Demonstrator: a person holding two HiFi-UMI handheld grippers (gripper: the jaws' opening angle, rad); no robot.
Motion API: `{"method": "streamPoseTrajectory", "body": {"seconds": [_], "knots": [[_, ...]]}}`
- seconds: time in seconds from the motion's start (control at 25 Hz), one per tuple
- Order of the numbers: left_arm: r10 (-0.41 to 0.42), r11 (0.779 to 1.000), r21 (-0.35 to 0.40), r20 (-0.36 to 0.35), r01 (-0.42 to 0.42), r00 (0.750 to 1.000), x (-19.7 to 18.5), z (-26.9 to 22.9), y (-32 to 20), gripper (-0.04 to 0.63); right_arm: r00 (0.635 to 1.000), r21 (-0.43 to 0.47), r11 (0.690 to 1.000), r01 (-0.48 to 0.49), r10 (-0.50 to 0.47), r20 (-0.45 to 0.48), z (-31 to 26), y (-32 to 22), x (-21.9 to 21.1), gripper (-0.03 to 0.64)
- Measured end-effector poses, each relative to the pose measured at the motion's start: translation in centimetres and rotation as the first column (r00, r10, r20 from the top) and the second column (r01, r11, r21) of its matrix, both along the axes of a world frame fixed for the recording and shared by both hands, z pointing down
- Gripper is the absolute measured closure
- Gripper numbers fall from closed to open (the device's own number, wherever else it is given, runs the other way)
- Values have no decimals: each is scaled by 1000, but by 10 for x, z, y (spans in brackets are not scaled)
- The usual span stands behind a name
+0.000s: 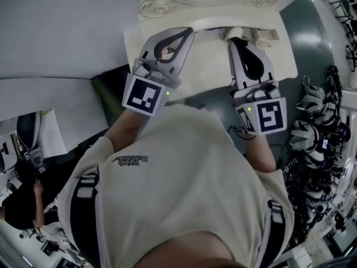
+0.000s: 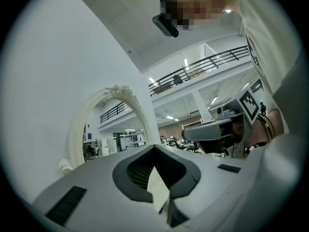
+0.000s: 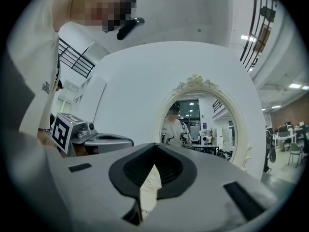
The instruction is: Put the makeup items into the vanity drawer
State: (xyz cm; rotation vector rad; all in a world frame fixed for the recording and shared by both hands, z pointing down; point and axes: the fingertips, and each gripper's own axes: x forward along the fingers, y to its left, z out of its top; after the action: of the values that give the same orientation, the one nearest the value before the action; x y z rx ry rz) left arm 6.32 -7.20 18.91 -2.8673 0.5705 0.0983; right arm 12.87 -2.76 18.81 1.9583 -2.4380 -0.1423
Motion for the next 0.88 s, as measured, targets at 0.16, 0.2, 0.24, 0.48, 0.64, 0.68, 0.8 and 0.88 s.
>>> {"method": "streamPoseTrajectory", "body": {"seconds": [0.16,0.2,0.24,0.48,0.64,0.68,0.8,0.88], "knots": [[22,1000,-17,13,-22,1000,9,3,11,581,1000,11,999,-31,31,-1,-4,12,7,614],[26,1000,-16,16,-26,1000,11,3,13,581,999,14,999,-38,38,2,-4,15,9,614],[31,999,-13,17,-31,999,13,2,16,581,999,16,999,-43,43,7,-5,18,10,614],[44,999,-15,18,-44,999,26,4,25,581,999,7,999,-45,44,21,-1,28,19,614],[44,999,-19,26,-43,999,30,5,26,581,999,4,999,-38,38,23,-1,29,22,614],[43,999,-20,27,-43,999,31,6,26,581,999,2,999,-34,34,26,0,28,22,614],[40,999,-24,30,-39,999,31,10,25,581,999,-4,1000,-24,24,33,4,27,21,614],[36,999,-26,33,-35,999,29,11,26,581,999,-4,1000,-18,18,36,4,28,19,614]]}}
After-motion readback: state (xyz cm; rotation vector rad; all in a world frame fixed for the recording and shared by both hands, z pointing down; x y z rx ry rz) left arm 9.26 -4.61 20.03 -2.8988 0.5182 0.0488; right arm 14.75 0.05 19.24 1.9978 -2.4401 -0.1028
